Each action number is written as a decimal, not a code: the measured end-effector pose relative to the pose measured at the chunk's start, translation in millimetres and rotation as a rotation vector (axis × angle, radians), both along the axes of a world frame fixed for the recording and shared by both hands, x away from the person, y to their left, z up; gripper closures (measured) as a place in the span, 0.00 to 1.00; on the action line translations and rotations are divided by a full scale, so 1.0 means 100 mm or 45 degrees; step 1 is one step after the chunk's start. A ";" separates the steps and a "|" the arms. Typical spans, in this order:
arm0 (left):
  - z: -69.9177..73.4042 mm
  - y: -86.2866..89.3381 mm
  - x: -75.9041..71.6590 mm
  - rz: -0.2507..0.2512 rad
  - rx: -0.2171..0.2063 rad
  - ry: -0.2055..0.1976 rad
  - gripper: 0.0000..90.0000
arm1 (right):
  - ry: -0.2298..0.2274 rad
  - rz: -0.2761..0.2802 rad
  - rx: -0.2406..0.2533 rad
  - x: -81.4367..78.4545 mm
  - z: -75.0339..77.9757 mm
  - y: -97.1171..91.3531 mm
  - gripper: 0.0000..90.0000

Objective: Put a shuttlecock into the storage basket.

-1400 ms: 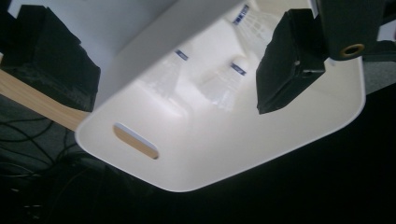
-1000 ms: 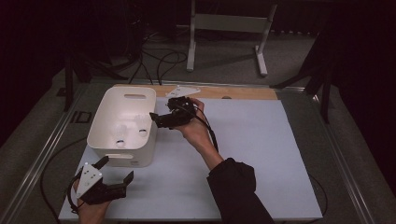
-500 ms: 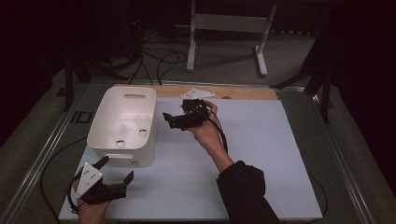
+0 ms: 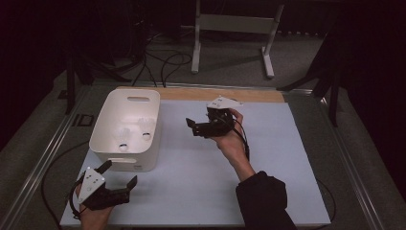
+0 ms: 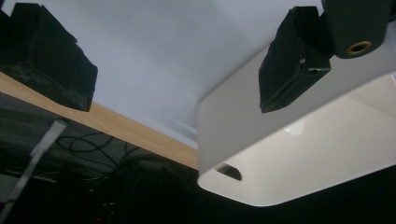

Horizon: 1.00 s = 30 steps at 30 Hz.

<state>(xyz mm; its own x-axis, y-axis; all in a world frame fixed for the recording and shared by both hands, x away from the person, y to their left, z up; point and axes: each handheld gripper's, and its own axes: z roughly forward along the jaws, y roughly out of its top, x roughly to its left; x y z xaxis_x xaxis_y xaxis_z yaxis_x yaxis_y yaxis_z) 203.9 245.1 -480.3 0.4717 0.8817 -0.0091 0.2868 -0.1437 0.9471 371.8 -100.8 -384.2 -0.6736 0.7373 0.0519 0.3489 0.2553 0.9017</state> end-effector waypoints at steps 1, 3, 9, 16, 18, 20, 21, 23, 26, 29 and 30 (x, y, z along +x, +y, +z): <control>0.00 0.00 0.00 0.000 -0.001 -0.001 0.00 | -0.002 -0.008 -0.010 -0.02 -0.01 -0.04 0.13; 0.00 0.00 0.00 0.001 -0.002 -0.002 0.00 | -0.007 -0.020 -0.029 -0.07 -0.03 -0.11 0.13; 0.00 -0.01 0.00 0.001 -0.003 -0.001 0.00 | -0.026 -0.061 -0.074 -0.23 -0.13 -0.32 0.14; 0.00 -0.01 0.00 0.003 -0.004 -0.002 0.00 | -0.043 -0.109 -0.084 -0.43 -0.22 -0.58 0.13; 0.00 -0.01 0.00 0.003 -0.007 0.000 0.00 | -0.050 -0.122 -0.094 -0.49 -0.23 -0.66 0.13; 0.00 -0.01 0.00 0.003 -0.007 0.000 0.00 | -0.062 -0.136 -0.092 -0.56 -0.25 -0.73 0.13; 0.00 -0.01 0.00 0.003 -0.008 0.000 0.00 | -0.057 -0.144 -0.093 -0.59 -0.25 -0.77 0.12; 0.00 -0.01 0.00 0.001 -0.009 0.000 0.00 | -0.079 -0.164 -0.074 -0.65 -0.26 -0.83 0.12; 0.00 -0.01 0.00 0.004 -0.012 -0.001 0.00 | -0.085 -0.183 -0.063 -0.74 -0.29 -0.94 0.12; 0.00 -0.01 0.00 0.002 -0.010 0.000 0.00 | -0.085 -0.199 -0.050 -0.83 -0.35 -1.05 0.12; 0.00 -0.01 0.00 0.002 -0.010 0.000 0.00 | -0.085 -0.199 -0.050 -0.83 -0.35 -1.05 0.12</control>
